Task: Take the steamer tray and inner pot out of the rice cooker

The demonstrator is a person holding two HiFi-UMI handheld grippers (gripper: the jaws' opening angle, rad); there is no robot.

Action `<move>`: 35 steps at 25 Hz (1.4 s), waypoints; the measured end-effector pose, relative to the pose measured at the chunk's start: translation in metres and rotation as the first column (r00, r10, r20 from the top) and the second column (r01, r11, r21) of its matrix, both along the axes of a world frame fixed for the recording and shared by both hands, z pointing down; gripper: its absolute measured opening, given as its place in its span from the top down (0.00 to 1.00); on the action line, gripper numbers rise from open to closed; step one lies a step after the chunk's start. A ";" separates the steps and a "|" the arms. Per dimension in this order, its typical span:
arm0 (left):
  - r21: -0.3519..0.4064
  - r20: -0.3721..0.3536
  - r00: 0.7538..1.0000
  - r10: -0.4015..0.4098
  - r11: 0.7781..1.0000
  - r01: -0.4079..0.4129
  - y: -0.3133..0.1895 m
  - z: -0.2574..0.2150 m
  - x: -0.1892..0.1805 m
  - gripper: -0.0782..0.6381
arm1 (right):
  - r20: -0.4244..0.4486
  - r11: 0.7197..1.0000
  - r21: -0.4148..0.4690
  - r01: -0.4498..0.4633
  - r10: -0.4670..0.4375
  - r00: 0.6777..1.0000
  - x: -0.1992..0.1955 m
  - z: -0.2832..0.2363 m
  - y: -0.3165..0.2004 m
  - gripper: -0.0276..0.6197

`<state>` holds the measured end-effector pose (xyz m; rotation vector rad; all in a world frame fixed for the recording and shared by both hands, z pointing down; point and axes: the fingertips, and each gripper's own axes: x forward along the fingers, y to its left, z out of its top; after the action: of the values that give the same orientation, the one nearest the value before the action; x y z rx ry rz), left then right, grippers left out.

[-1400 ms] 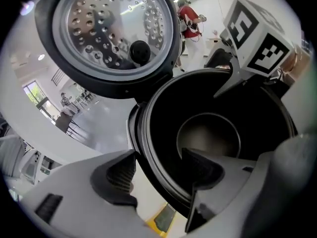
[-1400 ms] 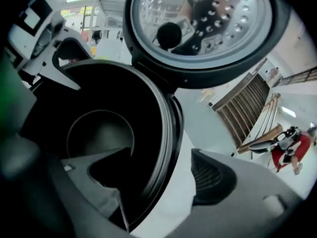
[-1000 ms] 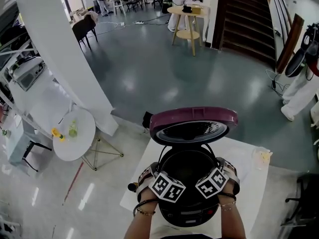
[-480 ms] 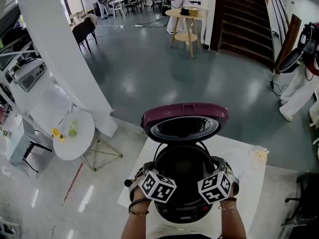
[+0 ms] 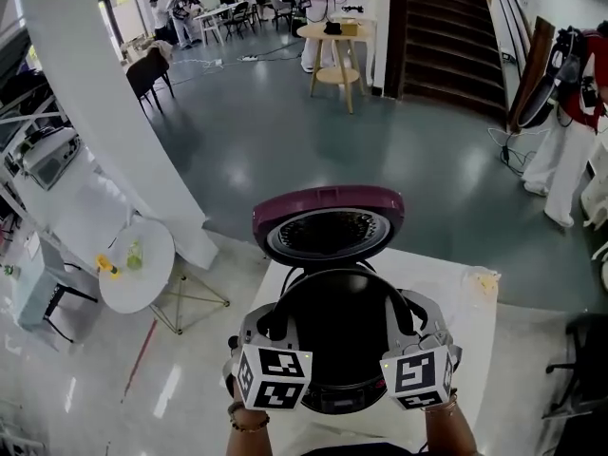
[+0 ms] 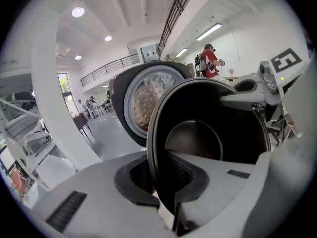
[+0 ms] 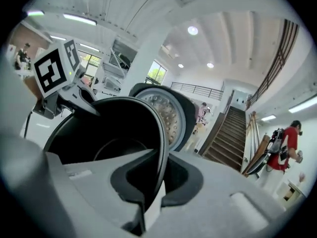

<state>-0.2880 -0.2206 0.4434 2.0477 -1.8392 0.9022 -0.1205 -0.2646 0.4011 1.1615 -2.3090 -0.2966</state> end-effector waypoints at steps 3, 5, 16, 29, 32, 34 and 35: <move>0.052 0.024 1.000 0.012 0.999 -0.014 0.007 -0.021 0.016 0.87 | 0.040 0.999 0.051 0.004 -0.006 0.999 0.016 -0.022 0.010 0.94; 0.079 0.031 0.999 0.027 0.996 -0.030 0.008 -0.031 0.029 0.87 | 0.059 0.998 0.068 -0.017 0.013 0.998 0.029 -0.032 0.015 0.94; 0.153 0.007 0.968 0.252 0.956 -0.250 0.004 -0.048 0.183 0.86 | 0.076 0.974 0.108 -0.197 0.189 0.979 0.187 -0.055 0.042 0.95; 0.020 0.019 0.900 0.436 0.899 -0.436 0.040 0.002 0.349 0.85 | 0.054 0.934 -0.038 -0.354 0.356 0.933 0.352 0.002 0.098 0.95; -0.068 0.012 0.882 0.471 0.880 -0.469 0.053 0.036 0.373 0.84 | 0.014 0.922 -0.129 -0.365 0.369 0.929 0.375 0.036 0.109 0.95; -0.118 -0.010 0.876 0.482 0.869 -0.480 0.061 0.058 0.386 0.84 | 0.010 0.910 -0.190 -0.368 0.377 0.926 0.387 0.058 0.117 0.95; -0.141 -0.023 0.875 0.484 0.864 -0.483 0.065 0.068 0.390 0.84 | 0.016 0.904 -0.220 -0.368 0.380 0.925 0.391 0.068 0.120 0.95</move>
<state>0.1022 -0.1556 0.5117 2.4567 -1.2263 1.1277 0.2708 -0.1446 0.4688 1.4804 -2.0450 0.1273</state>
